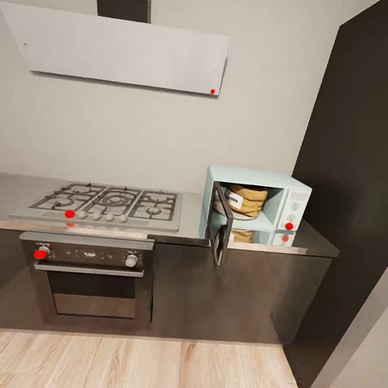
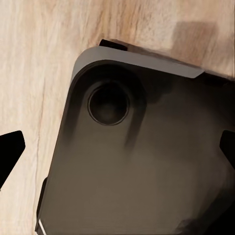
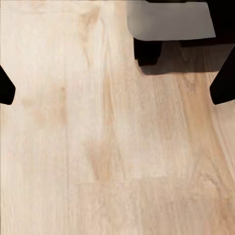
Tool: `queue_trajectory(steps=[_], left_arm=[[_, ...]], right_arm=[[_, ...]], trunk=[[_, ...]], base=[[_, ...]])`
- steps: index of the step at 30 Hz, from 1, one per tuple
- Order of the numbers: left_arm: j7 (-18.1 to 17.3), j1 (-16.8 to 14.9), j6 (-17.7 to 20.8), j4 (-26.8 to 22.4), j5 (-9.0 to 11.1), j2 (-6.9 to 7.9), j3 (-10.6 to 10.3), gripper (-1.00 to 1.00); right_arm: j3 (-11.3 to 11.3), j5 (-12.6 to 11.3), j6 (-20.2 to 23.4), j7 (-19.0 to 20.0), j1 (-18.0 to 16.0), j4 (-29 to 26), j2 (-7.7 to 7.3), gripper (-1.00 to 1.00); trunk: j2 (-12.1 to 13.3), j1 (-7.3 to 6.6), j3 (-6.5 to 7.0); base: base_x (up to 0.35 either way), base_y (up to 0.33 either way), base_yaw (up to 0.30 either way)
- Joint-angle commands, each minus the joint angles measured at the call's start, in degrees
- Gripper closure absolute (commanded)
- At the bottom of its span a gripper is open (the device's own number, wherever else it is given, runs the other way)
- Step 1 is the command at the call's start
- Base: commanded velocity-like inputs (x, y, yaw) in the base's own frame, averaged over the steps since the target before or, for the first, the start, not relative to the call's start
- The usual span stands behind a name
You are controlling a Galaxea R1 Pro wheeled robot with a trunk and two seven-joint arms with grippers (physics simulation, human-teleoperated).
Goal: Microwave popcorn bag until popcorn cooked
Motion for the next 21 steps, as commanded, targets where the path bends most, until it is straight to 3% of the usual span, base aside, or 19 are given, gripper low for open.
queue_trajectory(steps=[1, 5, 6, 10, 13, 15, 17, 18, 21], left_arm=[[0.18, 0.03, -0.03, -0.90, 0.09, -0.08, 0.13, -1.00], [0.26, 0.03, -0.02, -3.19, 0.12, 0.03, 0.11, -1.00], [0.26, 0.03, -0.03, -3.78, 0.15, 0.41, 0.13, -1.00], [0.27, 0.03, 0.08, -5.15, 0.16, 0.51, 0.13, -1.00], [0.15, 0.03, 0.84, -9.93, 0.10, 0.32, 0.12, -1.00], [0.15, 0.03, 1.54, -11.54, -0.36, 0.10, -0.09, -1.00], [0.21, 0.03, 3.05, -11.68, -0.59, 0.04, -0.30, -1.00], [0.19, 0.03, 4.25, -11.20, -0.67, 0.05, -0.43, -1.00], [0.18, 0.03, 4.94, -10.78, -0.71, 0.07, -0.54, -1.00]], right_arm=[[-0.34, 0.58, -2.17, 0.42, 0.20, 4.19, -0.77, -1.00], [-0.34, 0.08, -12.59, 0.48, 2.28, 12.37, -2.42, -1.00], [-0.39, -0.17, -17.00, 0.53, 6.37, 13.21, -2.55, -1.00], [-0.52, -0.29, -21.74, 0.50, 10.69, 13.64, -2.29, -1.00], [-0.59, -0.36, -28.78, 0.49, 17.75, 13.70, -1.93, -1.00], [-0.60, -0.51, -30.26, 0.49, 20.11, 13.70, -1.61, -1.00], [-0.63, -3.12, -31.34, 0.49, 20.70, 13.71, -1.22, -1.00], [-0.61, -7.15, -31.77, 0.44, 20.87, 13.70, -1.20, -1.00], [-0.60, -10.88, -32.02, 0.41, 20.97, 13.70, -1.43, -1.00]], trunk=[[-0.03, 0.00, -0.04], [-0.03, 0.00, -0.04], [-0.03, 0.00, -0.04], [-0.03, 0.00, -0.04], [-0.03, 0.00, -0.04], [-0.03, 0.00, -0.04], [-0.03, 0.00, -0.04], [-0.03, 0.00, -0.04], [-0.03, 0.00, -0.04]], base=[[0.000, 0.000, 0.000], [0.000, 0.000, 0.000], [0.000, 0.000, 0.000], [0.000, 0.000, 0.000], [0.000, 0.000, 0.000], [0.000, 0.000, 0.000], [0.000, 0.000, -0.011], [0.000, 0.000, -0.140], [0.000, 0.000, -0.202]])
